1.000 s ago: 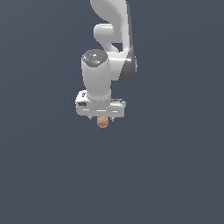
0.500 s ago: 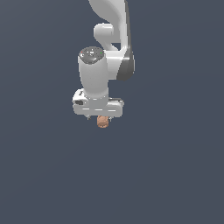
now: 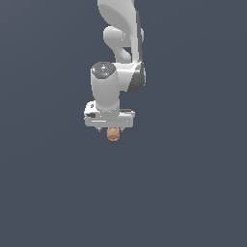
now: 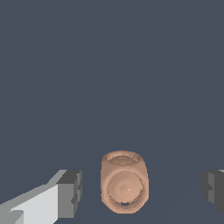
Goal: Pick up the object and move it to a goal position.
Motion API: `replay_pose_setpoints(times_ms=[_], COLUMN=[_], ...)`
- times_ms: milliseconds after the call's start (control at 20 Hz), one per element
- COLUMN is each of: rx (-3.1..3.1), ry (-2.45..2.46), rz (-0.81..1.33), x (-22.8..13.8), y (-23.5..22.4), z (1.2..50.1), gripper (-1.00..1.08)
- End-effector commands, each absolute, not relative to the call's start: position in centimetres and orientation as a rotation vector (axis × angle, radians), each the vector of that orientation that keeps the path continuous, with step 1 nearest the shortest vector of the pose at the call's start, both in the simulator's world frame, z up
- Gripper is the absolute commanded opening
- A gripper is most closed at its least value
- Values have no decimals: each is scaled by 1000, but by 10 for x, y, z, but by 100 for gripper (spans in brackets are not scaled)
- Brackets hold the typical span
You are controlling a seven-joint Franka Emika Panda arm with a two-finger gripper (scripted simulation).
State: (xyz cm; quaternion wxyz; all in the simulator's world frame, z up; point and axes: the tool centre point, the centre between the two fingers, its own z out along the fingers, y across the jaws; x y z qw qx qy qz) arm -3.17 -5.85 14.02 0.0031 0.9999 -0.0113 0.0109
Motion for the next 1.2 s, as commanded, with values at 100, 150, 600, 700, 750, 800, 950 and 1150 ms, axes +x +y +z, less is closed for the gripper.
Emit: replay_pose_setpoints(times_ms=[100, 150, 600, 700, 750, 800, 950, 1150], rx=[3138, 3139, 3140, 3140, 3140, 3140, 3140, 3140], ry=[25, 36, 94, 95, 92, 92, 92, 93], rz=[18, 15, 0, 0, -1, -1, -1, 0], x=[-56, -60, -85, -86, -85, -85, -85, -86], y=[-58, -58, -58, -58, -58, -58, -58, -58], z=[116, 111, 90, 90, 90, 90, 85, 71], gripper=[100, 100, 100, 100, 100, 100, 100, 100])
